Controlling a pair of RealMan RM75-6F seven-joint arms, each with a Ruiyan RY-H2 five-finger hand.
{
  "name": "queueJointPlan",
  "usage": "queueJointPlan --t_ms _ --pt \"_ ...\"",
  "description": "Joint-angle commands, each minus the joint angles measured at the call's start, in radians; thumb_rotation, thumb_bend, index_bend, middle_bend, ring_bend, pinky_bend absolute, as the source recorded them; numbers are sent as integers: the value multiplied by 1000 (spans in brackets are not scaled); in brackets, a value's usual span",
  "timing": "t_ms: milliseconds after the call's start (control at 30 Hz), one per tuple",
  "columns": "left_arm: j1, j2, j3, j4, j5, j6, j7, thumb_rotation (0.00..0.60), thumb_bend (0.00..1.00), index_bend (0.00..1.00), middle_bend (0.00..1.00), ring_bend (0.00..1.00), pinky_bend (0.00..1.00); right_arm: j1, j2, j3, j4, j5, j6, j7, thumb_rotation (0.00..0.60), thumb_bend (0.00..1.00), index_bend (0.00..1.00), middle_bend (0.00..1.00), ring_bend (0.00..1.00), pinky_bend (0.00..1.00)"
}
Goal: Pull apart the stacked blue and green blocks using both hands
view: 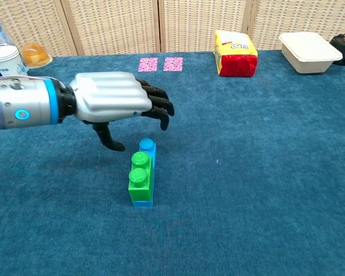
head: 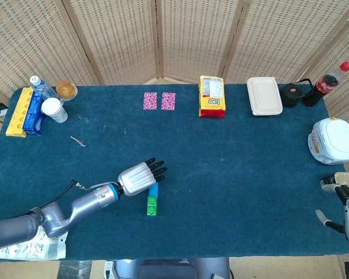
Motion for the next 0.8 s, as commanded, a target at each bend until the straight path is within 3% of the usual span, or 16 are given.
queueJointPlan --t_ms 33,300,567,800 --pt "-25 -40 4 34 -14 -12 1 600 245 305 192 123 203 -4 5 3 2 7 3 6 600 242 360 375 409 317" --pt "-52 -111 35 101 -12 -9 14 600 246 346 203 123 203 -16 12 5 17 20 10 27 600 242 360 375 412 317" --pt "-62 -137 56 143 -22 -4 2 600 246 497 255 150 204 -24 18 4 17 18 16 33 600 242 361 375 413 317" --pt "-67 -157 71 171 -23 23 -22 600 259 638 369 221 204 -26 19 6 13 23 16 32 600 242 360 375 412 317"
